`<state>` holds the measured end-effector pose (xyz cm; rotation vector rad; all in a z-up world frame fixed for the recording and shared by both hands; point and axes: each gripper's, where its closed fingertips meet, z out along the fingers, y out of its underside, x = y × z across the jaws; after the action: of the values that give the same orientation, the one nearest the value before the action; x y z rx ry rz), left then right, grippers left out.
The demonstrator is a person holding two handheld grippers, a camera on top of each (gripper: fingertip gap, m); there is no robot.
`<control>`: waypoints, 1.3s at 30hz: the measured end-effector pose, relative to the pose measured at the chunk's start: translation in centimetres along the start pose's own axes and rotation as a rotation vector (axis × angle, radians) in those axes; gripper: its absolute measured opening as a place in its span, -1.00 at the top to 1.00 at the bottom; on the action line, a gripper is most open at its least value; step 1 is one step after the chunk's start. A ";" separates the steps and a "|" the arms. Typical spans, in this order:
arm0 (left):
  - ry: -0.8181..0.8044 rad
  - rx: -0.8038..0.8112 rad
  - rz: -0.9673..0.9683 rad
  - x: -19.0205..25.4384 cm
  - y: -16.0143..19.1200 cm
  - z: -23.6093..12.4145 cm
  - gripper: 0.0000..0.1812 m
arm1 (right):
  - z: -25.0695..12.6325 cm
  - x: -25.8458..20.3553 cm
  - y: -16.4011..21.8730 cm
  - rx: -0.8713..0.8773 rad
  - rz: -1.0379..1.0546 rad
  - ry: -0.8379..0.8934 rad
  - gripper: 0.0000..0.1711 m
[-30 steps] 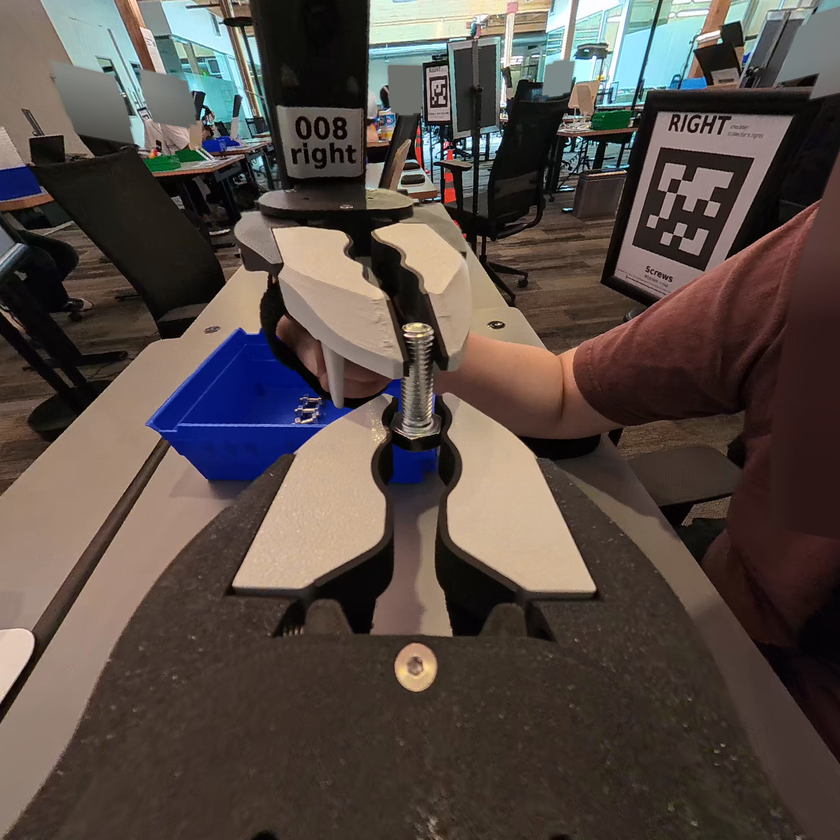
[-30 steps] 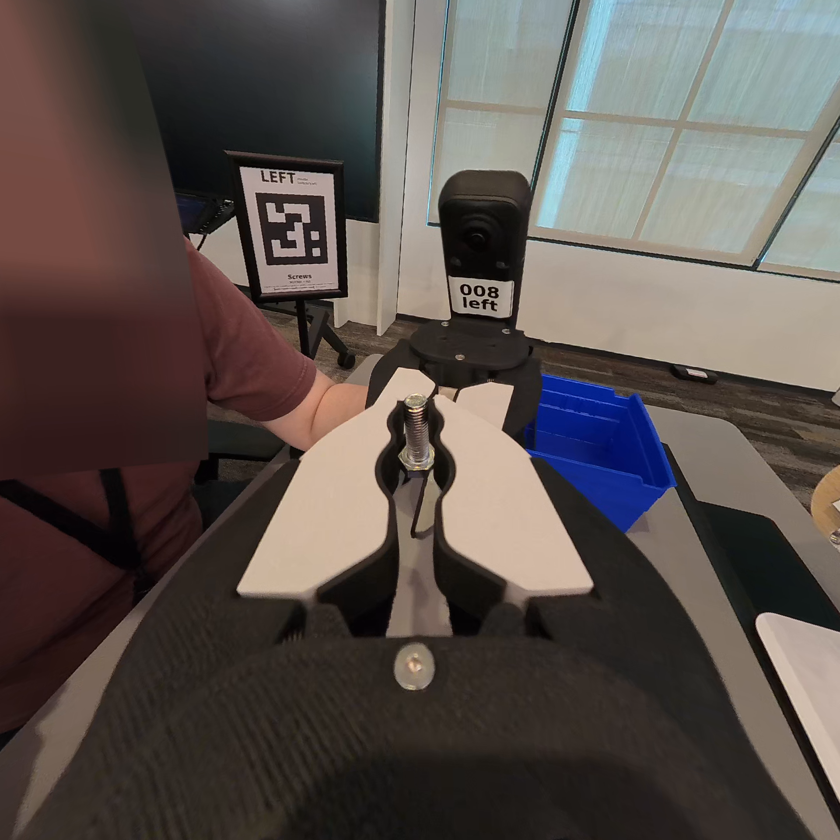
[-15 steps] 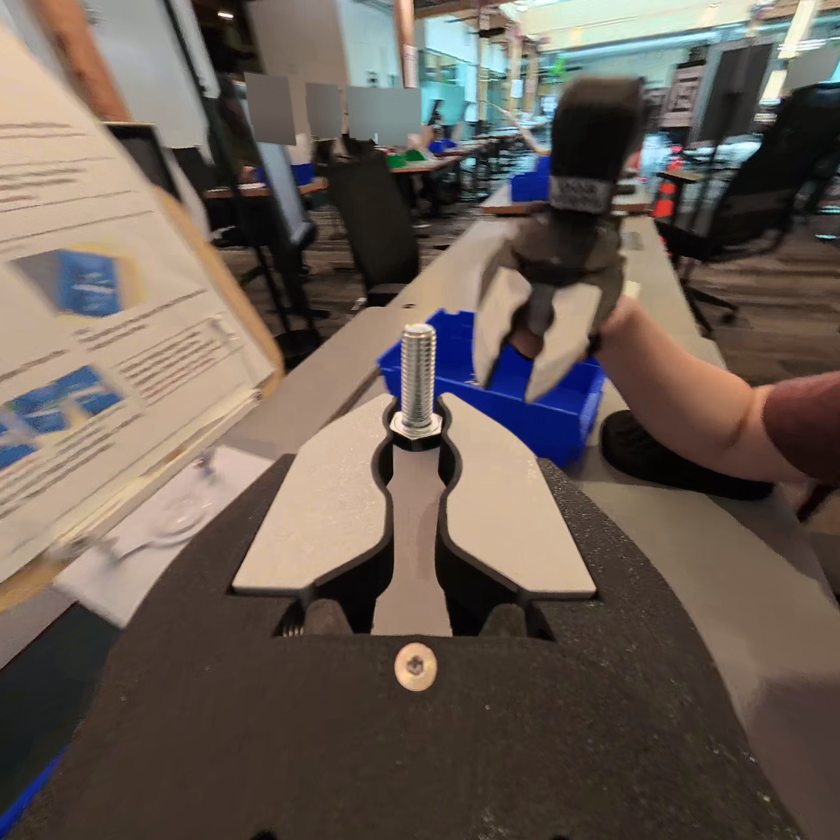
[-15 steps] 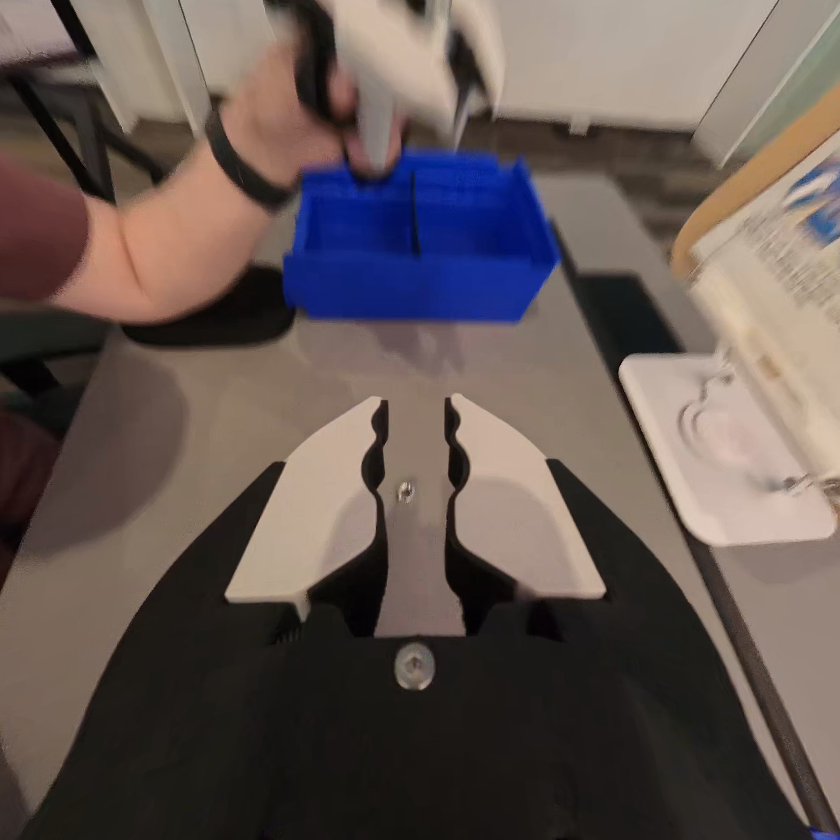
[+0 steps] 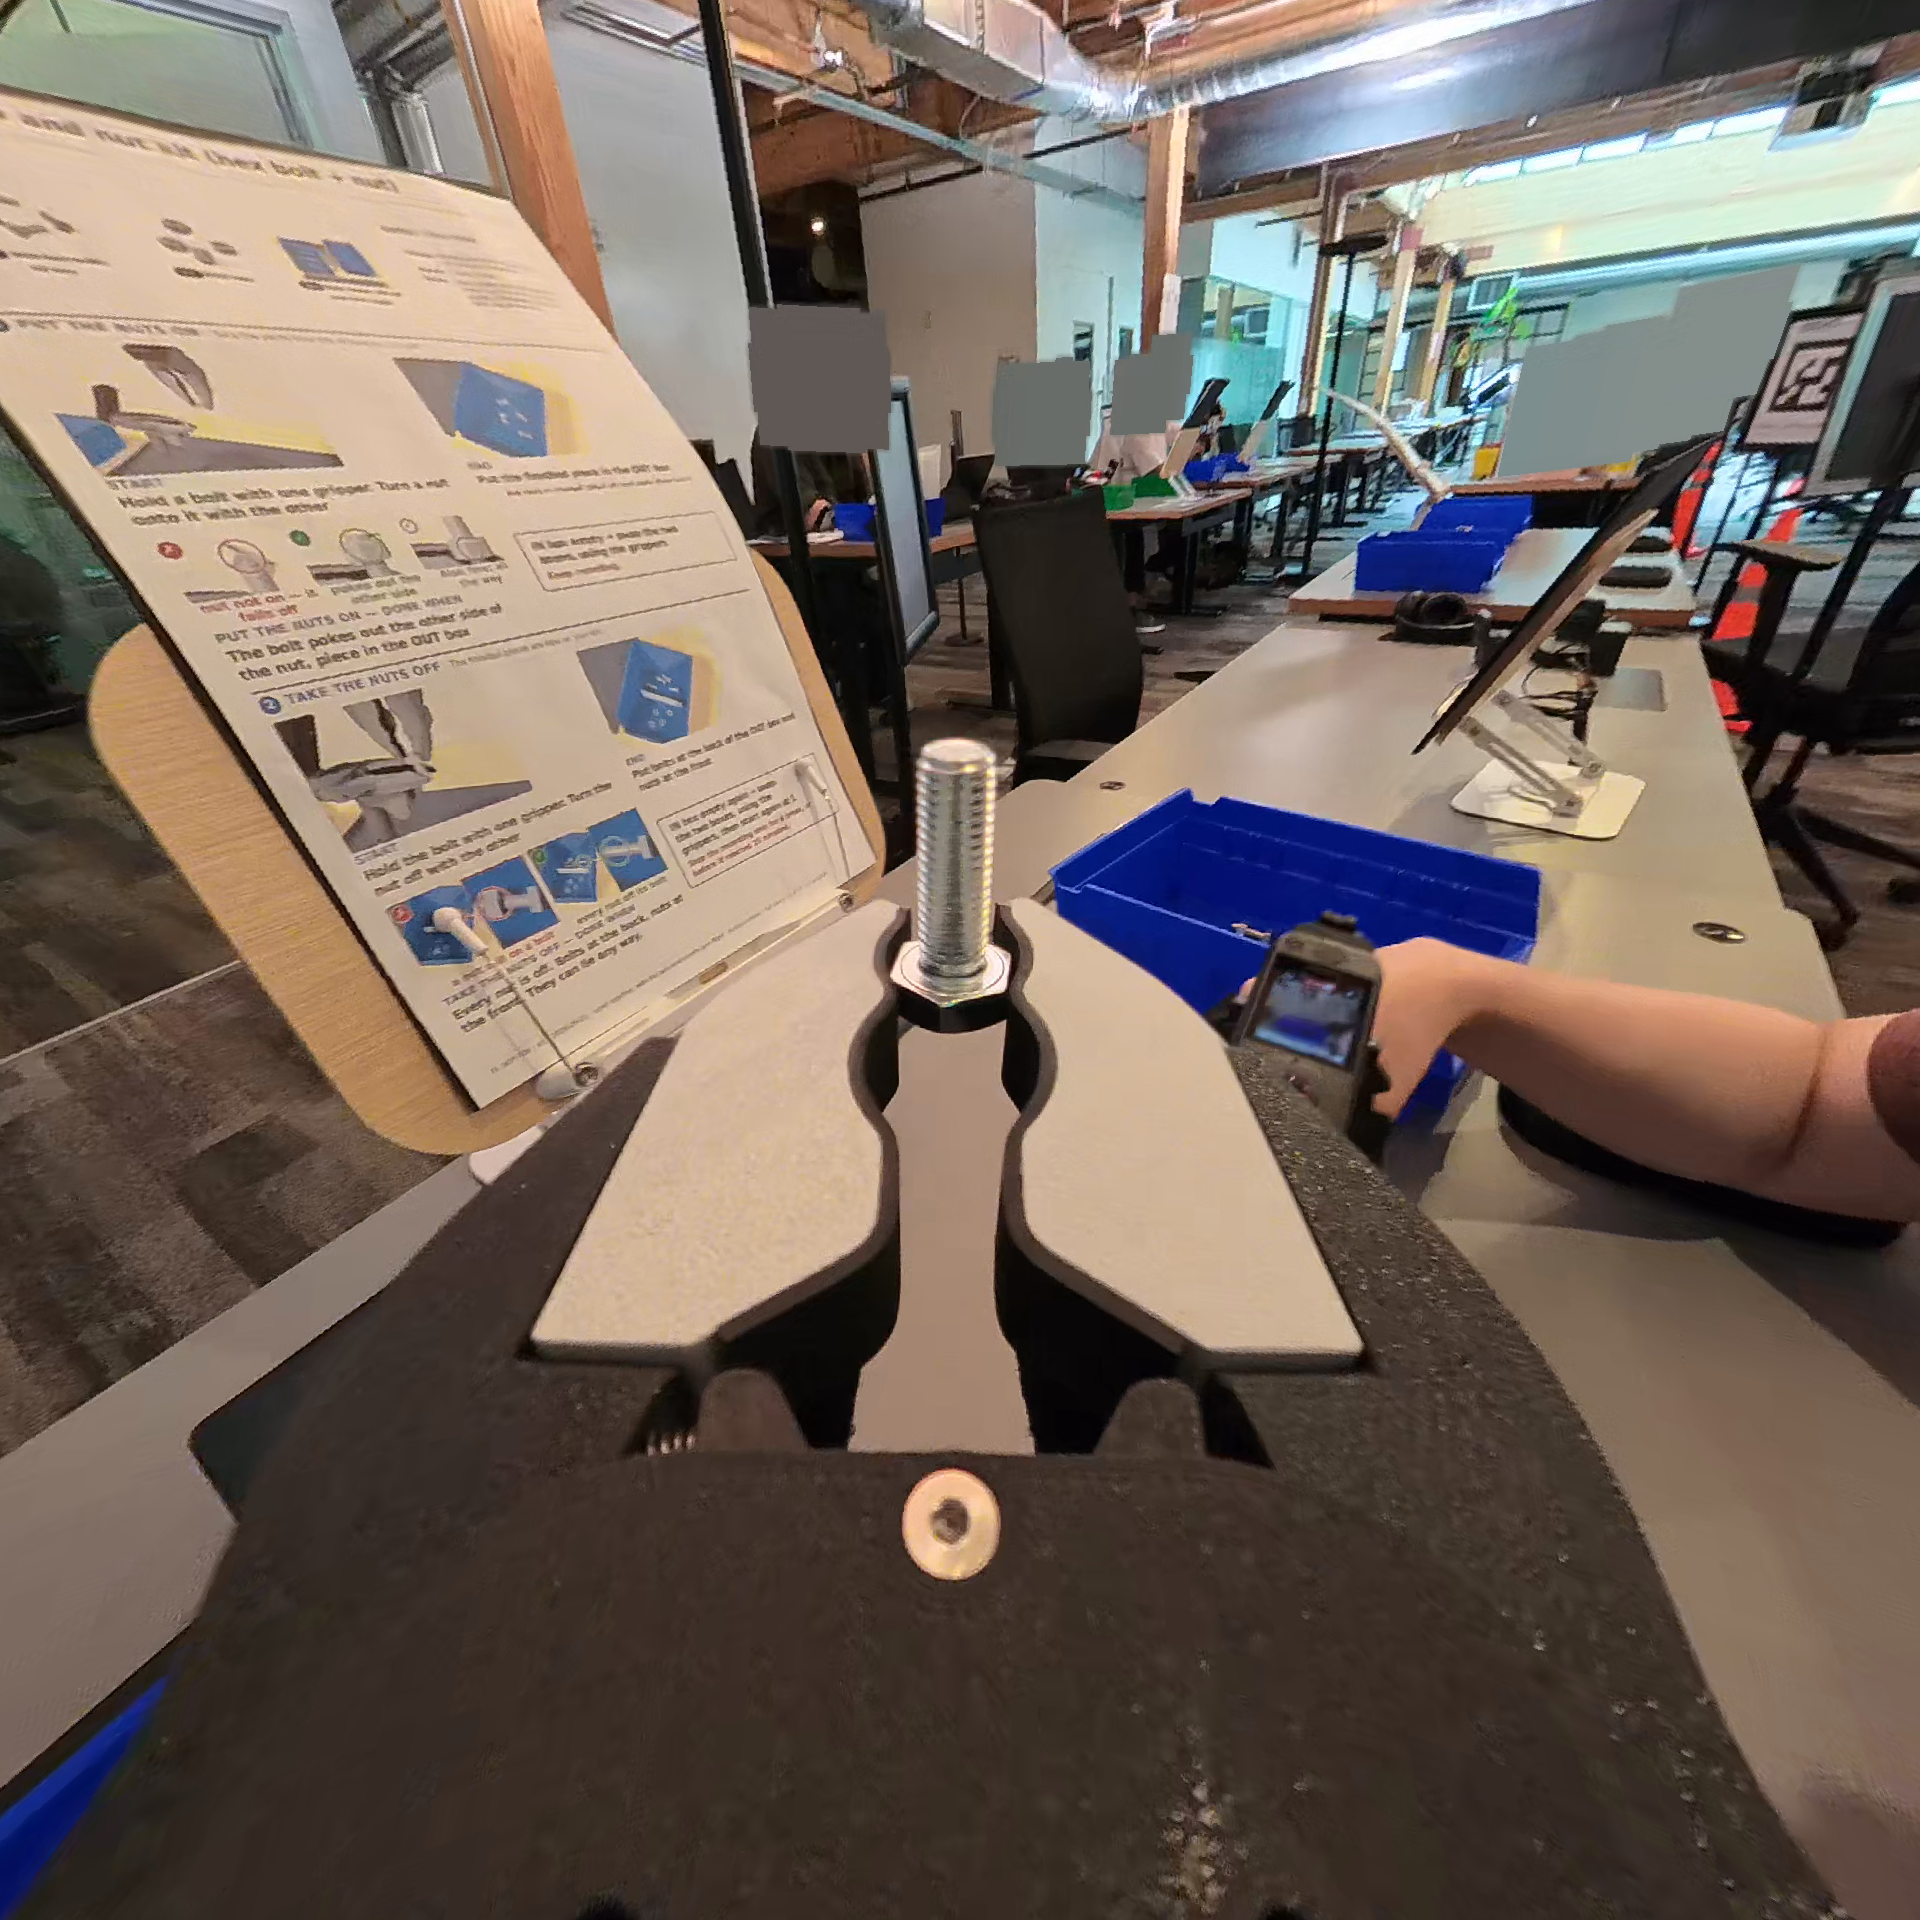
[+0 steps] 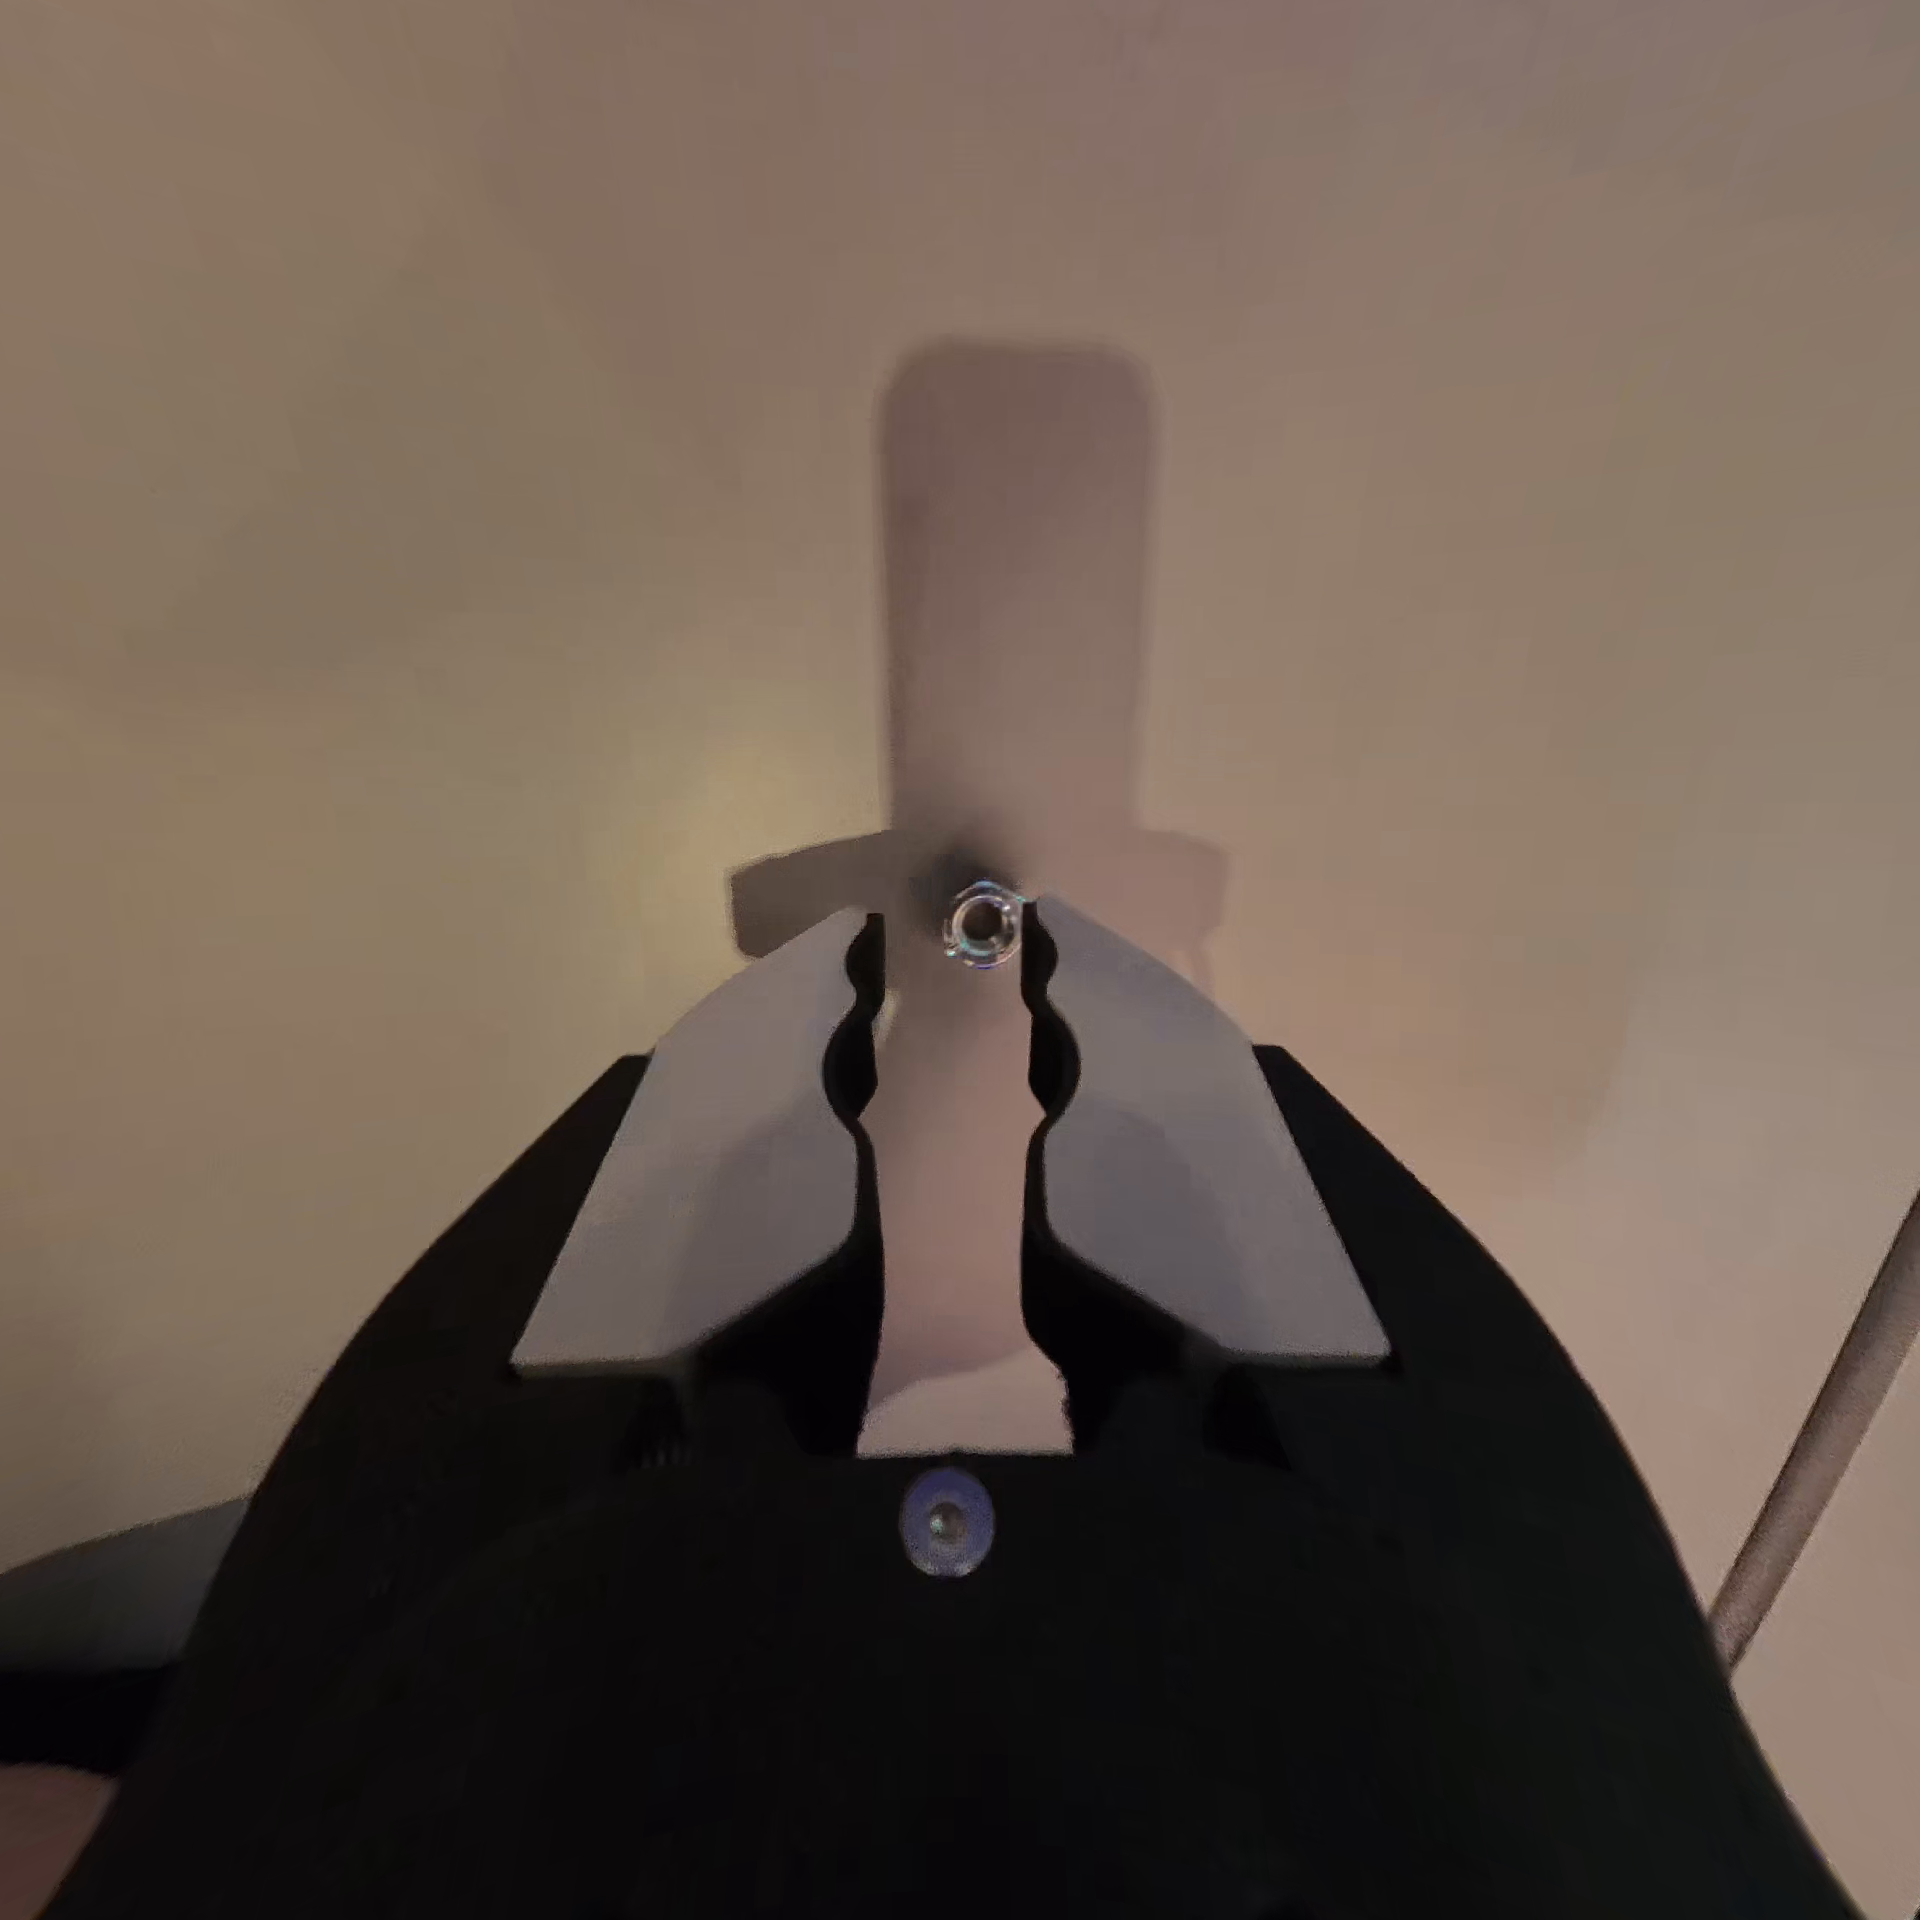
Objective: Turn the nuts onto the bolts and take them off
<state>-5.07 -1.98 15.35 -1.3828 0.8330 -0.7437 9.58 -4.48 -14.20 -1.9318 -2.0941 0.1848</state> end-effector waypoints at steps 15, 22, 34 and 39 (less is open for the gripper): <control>0.076 -0.054 0.011 1.5 0.8 1.4 0.84 | 1.7 0.4 1.0 -0.111 0.028 -0.055 0.78; 0.065 -0.068 0.043 2.1 0.9 2.5 0.84 | -0.9 -0.2 0.9 -0.105 -0.055 -0.006 0.78; 0.347 -0.234 0.110 9.3 7.1 10.6 0.84 | -24.2 -1.8 -4.8 0.879 -0.029 0.179 0.79; 0.416 -0.423 0.217 12.5 12.2 13.4 0.84 | -23.5 -0.8 -3.0 0.781 -0.032 0.253 0.79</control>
<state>12.49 -4.83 2.43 -1.4941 1.5108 -0.7211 13.66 -7.81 8.87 -1.3599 -1.5505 0.6100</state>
